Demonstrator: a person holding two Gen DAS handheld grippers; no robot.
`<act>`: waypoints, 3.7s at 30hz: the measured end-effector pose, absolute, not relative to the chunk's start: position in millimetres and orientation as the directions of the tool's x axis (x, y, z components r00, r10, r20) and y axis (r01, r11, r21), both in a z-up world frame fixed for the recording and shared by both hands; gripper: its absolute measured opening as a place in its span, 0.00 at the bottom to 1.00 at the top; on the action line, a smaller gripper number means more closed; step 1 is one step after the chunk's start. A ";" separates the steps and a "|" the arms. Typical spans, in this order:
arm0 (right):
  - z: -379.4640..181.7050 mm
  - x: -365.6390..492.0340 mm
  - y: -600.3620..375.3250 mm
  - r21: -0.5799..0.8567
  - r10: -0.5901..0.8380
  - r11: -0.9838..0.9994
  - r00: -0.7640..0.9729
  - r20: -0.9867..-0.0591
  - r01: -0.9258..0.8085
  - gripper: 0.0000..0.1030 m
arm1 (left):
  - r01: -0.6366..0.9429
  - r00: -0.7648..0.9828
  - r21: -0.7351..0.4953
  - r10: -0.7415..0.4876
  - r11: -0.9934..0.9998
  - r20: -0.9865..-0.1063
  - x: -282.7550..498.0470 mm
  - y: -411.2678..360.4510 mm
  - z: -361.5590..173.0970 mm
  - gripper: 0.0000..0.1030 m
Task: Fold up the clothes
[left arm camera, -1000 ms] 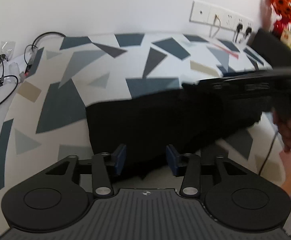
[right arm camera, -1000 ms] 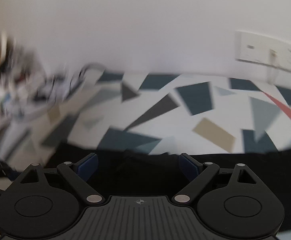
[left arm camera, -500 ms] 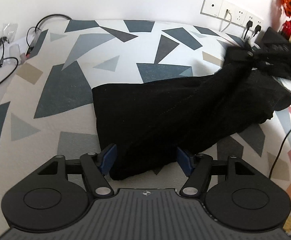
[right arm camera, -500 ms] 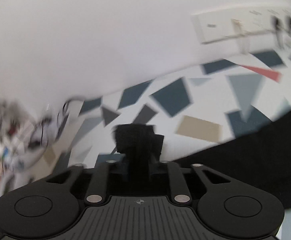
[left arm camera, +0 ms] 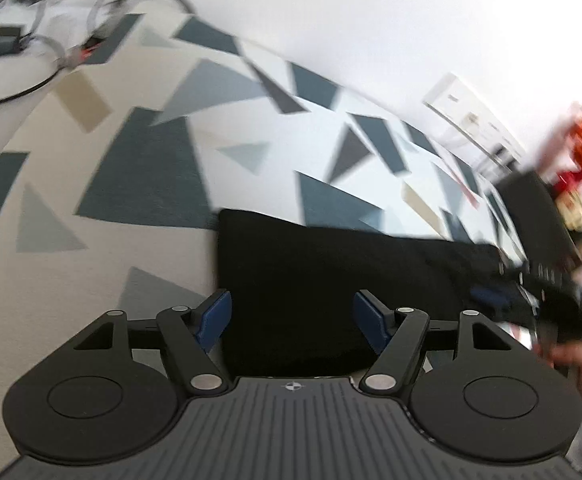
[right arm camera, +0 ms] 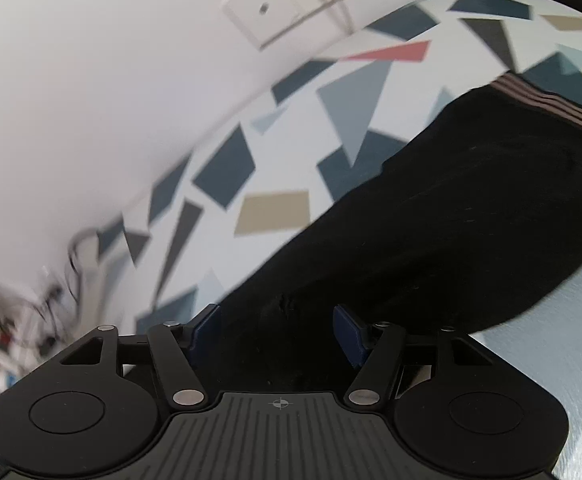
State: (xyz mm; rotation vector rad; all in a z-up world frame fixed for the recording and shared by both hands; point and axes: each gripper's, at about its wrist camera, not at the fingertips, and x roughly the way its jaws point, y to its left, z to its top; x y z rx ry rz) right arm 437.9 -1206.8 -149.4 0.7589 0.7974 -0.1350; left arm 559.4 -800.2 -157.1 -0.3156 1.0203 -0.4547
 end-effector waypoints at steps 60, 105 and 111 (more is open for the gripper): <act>-131.7 389.9 -1244.1 0.249 -0.264 0.775 0.655 -0.708 0.581 0.82 | 0.345 0.607 -0.602 -0.660 0.720 -0.442 559.0 -903.1 -75.6 0.08; -88.0 443.8 -1234.7 0.554 0.211 0.826 0.852 -0.479 0.106 0.05 | 0.248 0.602 -0.297 -0.387 0.922 -0.698 521.2 -905.1 -133.1 0.60; -105.9 418.5 -1294.6 0.489 -0.009 0.806 0.831 -0.556 0.335 0.05 | 0.345 0.549 -0.314 -0.461 0.885 -0.697 536.4 -939.1 -136.8 0.61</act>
